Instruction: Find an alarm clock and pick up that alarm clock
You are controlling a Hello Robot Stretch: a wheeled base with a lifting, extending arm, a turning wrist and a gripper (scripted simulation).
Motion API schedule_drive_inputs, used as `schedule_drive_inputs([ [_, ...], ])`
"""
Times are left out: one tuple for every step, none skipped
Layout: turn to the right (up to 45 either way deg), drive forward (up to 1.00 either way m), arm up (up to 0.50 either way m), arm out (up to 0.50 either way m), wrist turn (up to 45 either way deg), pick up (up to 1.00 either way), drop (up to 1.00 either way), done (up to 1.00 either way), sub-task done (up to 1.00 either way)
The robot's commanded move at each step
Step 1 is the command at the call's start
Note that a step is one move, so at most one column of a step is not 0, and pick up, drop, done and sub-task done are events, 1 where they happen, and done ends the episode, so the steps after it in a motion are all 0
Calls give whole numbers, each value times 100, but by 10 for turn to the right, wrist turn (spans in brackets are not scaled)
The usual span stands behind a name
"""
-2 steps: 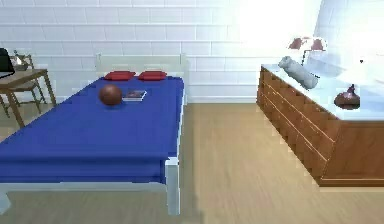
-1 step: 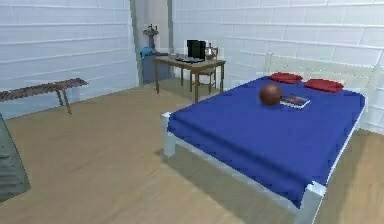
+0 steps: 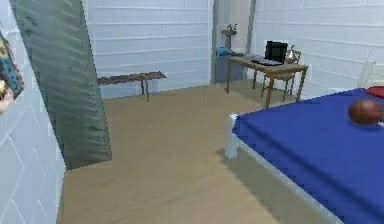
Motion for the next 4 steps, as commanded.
schedule_drive_inputs([
  [0, 100, 0, 0, 0, 0, 0, 0, 0],
  [-60, 0, 0, 0, 0, 0, 0, 0, 0],
  [0, 60, 0, 0, 0, 0, 0, 0, 0],
  [120, 0, 0, 0, 0, 0, 0, 0, 0],
])
